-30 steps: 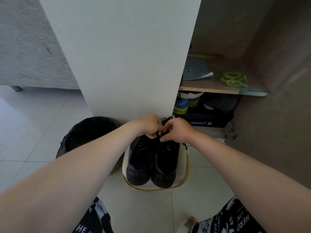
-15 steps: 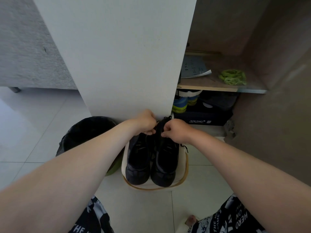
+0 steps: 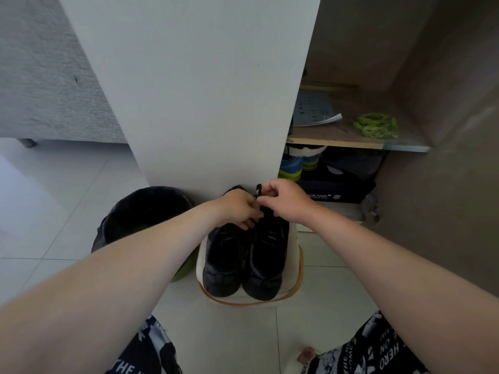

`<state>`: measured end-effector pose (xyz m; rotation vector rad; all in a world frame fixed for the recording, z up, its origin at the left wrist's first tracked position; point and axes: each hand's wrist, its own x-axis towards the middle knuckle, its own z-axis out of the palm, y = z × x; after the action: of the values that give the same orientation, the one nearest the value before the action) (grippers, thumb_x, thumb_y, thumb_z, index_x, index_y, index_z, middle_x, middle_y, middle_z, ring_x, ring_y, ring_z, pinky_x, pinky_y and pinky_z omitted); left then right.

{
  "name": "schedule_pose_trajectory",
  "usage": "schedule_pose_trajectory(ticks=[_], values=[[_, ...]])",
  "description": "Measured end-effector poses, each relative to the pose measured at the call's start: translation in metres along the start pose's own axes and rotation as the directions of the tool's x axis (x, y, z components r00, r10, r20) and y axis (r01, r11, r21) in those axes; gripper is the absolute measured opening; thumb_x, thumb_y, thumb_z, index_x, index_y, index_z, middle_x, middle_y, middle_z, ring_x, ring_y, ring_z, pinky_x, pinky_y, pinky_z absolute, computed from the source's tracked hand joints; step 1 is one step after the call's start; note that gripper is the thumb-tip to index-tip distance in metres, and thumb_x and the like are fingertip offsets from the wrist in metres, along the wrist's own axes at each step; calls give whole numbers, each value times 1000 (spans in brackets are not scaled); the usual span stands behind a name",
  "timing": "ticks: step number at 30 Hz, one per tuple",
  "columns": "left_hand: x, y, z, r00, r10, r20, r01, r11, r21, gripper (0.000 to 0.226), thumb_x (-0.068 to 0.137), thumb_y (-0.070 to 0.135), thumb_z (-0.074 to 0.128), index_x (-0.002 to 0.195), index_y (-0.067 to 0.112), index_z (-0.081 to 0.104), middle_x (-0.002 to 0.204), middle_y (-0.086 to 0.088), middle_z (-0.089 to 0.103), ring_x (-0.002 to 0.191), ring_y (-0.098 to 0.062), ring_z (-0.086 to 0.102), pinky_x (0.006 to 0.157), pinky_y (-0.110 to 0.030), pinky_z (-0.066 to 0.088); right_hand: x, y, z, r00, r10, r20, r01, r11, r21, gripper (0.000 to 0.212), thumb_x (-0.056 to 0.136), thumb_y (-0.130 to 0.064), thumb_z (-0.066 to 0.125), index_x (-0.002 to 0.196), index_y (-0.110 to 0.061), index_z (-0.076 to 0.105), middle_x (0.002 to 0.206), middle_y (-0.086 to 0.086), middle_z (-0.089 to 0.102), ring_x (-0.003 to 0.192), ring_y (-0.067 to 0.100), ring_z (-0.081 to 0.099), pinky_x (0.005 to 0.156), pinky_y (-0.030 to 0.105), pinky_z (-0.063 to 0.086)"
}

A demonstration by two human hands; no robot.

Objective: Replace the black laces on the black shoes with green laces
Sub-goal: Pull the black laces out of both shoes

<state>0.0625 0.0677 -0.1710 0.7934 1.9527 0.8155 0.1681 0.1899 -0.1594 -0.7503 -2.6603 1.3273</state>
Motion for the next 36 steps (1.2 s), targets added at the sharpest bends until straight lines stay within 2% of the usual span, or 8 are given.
schedule_pose_trajectory(ticks=[6, 10, 14, 21, 24, 28, 32, 36], values=[[1, 10, -3, 995, -23, -96, 18, 999, -50, 17, 104, 17, 45, 88, 14, 50, 86, -9, 63, 65, -24, 67, 54, -30, 56, -6, 12, 2, 977, 150, 153, -128, 981, -143, 23, 79, -37, 84, 95, -22, 77, 85, -6, 72, 72, 8, 64, 59, 20, 52], [6, 17, -14, 979, 4, -204, -42, 982, -182, 14, 103, 20, 48, 91, 15, 52, 88, -9, 61, 64, -22, 68, 53, -29, 54, -6, 8, -5, 989, 86, 121, -64, 982, -177, 42, 77, -38, 86, 115, -24, 74, 80, -22, 56, 80, 0, 56, 69, 16, 41], [3, 18, -12, 989, 40, -143, -71, 974, -215, 17, 102, 19, 50, 86, 15, 54, 88, -11, 61, 68, -21, 68, 57, -31, 57, -5, 6, 3, 990, 82, 119, -63, 986, -158, 28, 79, -42, 82, 93, -18, 79, 77, -10, 65, 75, 6, 58, 62, 21, 40], [2, 31, -36, 888, -50, -457, -237, 802, -548, 17, 103, 16, 48, 87, 10, 52, 81, -8, 55, 58, -19, 60, 57, -32, 60, -7, 7, 2, 977, 106, 186, -41, 945, -324, 14, 79, -25, 84, 89, -15, 81, 83, -10, 73, 85, 10, 68, 79, 29, 55], [-2, 27, -35, 934, -45, -355, -205, 746, -634, 14, 103, 19, 49, 96, 9, 55, 84, -7, 59, 63, -20, 63, 66, -35, 62, -8, 7, 3, 982, 85, 167, -26, 944, -330, 11, 84, -24, 79, 86, -13, 79, 77, -15, 66, 84, 9, 65, 75, 26, 50], [-5, 19, -22, 985, -122, -121, 48, 872, -488, 12, 102, 10, 45, 113, 9, 50, 94, -11, 62, 73, -25, 66, 61, -33, 60, -9, -1, 7, 990, 41, 133, 23, 891, -453, 10, 91, -28, 70, 86, -20, 71, 87, -8, 64, 89, 15, 59, 74, 29, 46], [-3, 4, -4, 988, -122, 96, 131, 987, -94, 13, 92, -5, 58, 92, 8, 61, 97, -18, 66, 75, -18, 66, 67, -23, 59, -11, -13, 11, 996, -48, 77, 81, 858, -507, 14, 97, -28, 61, 85, -21, 63, 93, -1, 63, 94, 26, 60, 71, 35, 46], [1, 1, -9, 989, -95, 115, 100, 994, -40, 12, 86, -1, 67, 87, 11, 69, 90, -12, 70, 77, -16, 70, 77, -27, 59, -8, -13, 10, 999, -48, -7, 38, 856, -515, 13, 101, -32, 52, 93, -22, 54, 102, 3, 67, 95, 27, 60, 70, 37, 42]])
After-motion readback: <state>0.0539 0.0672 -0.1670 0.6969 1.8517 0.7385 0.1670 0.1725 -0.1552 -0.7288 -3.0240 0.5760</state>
